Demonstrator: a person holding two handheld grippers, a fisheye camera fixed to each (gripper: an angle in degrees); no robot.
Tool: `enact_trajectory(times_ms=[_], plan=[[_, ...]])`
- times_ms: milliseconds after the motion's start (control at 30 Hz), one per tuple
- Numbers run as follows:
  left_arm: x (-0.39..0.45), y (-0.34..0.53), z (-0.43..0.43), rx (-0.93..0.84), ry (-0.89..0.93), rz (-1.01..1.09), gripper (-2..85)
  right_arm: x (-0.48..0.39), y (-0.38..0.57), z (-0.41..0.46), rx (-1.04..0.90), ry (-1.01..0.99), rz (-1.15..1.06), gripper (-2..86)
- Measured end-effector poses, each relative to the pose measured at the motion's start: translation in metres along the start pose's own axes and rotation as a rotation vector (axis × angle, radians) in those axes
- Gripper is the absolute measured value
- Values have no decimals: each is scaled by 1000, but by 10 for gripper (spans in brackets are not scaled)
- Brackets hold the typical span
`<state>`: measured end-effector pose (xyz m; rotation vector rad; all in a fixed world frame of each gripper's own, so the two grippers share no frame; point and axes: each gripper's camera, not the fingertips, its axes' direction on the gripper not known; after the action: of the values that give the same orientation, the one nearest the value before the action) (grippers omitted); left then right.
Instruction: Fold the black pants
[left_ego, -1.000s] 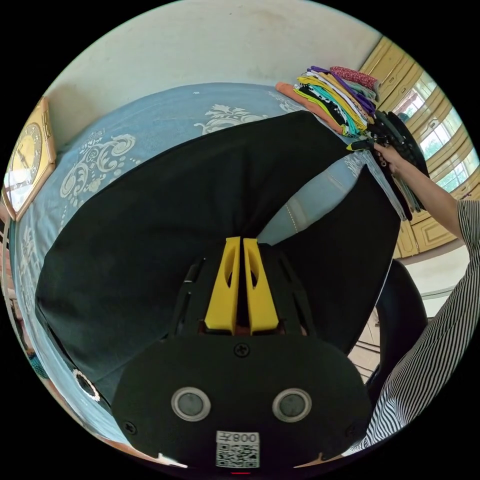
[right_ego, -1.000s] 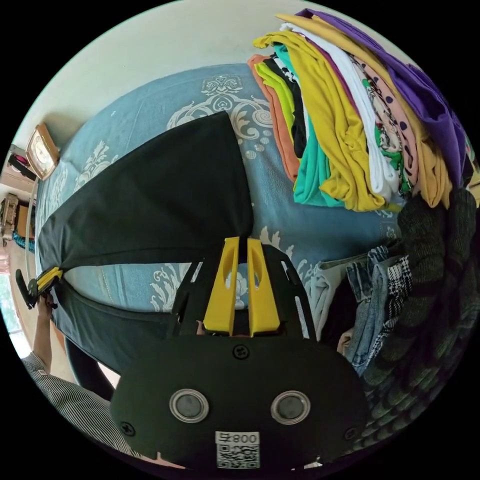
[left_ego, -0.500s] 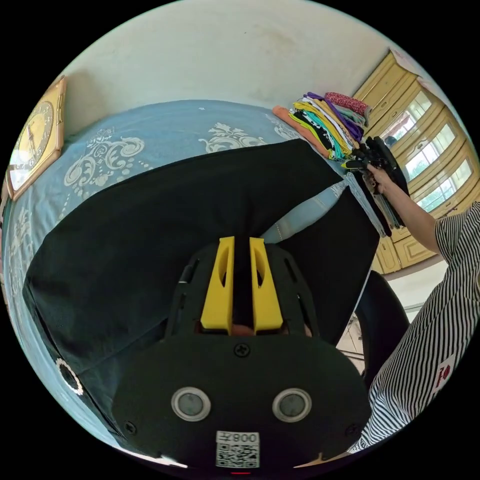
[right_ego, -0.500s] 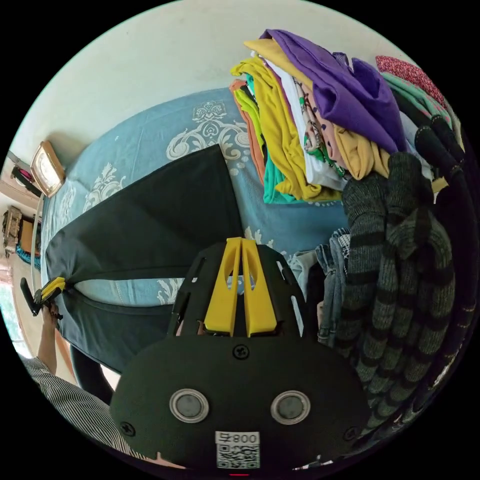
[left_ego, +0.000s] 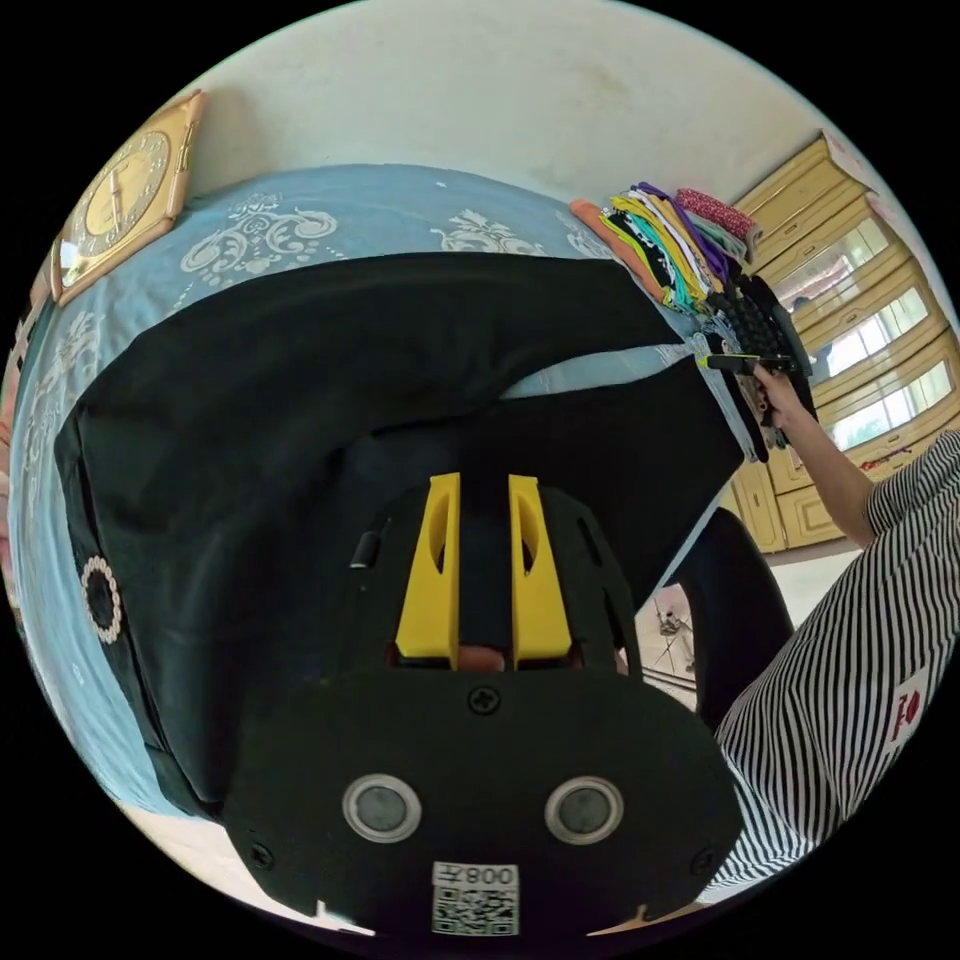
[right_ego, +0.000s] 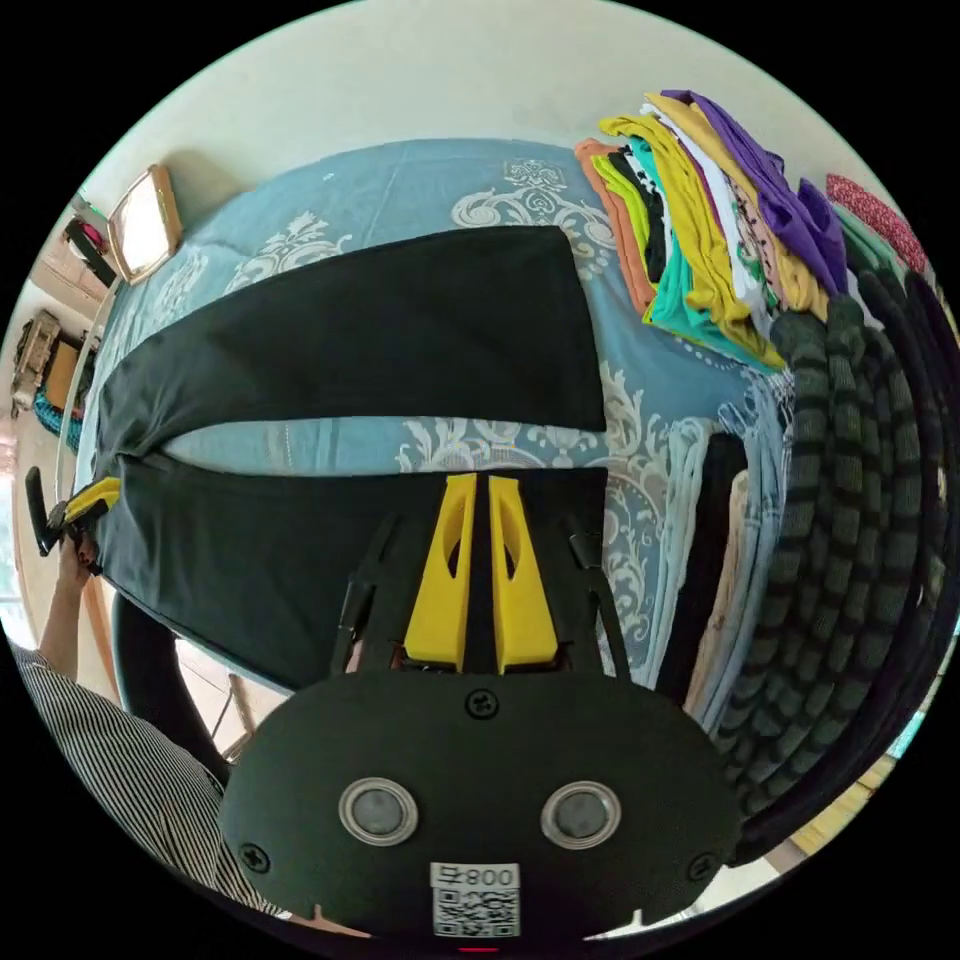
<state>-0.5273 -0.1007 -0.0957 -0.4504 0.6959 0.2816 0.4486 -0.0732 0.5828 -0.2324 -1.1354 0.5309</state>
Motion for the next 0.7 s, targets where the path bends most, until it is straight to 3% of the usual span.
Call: enact_trajectory(times_ms=[167, 333, 400, 533, 600, 700], plan=[[7, 2, 4, 17, -28, 7, 79, 59, 116, 4, -67, -13, 234, 61], [4, -14, 12, -29, -67, 39, 73, 107, 175, 15, -58, -11, 391, 71], [3, -17, 23, -112, -116, 44, 51, 115, 181, 30, -88, -20, 405, 74], [7, -13, 17, -139, -126, 60, 15, 118, 189, 65, -131, 50, 379, 68], [11, -4, 9, -104, -230, 56, 6, 123, 191, 73, -143, 57, 363, 64], [3, 6, 5, -92, -147, -23, 3, 142, 202, 87, -135, 17, 370, 54]])
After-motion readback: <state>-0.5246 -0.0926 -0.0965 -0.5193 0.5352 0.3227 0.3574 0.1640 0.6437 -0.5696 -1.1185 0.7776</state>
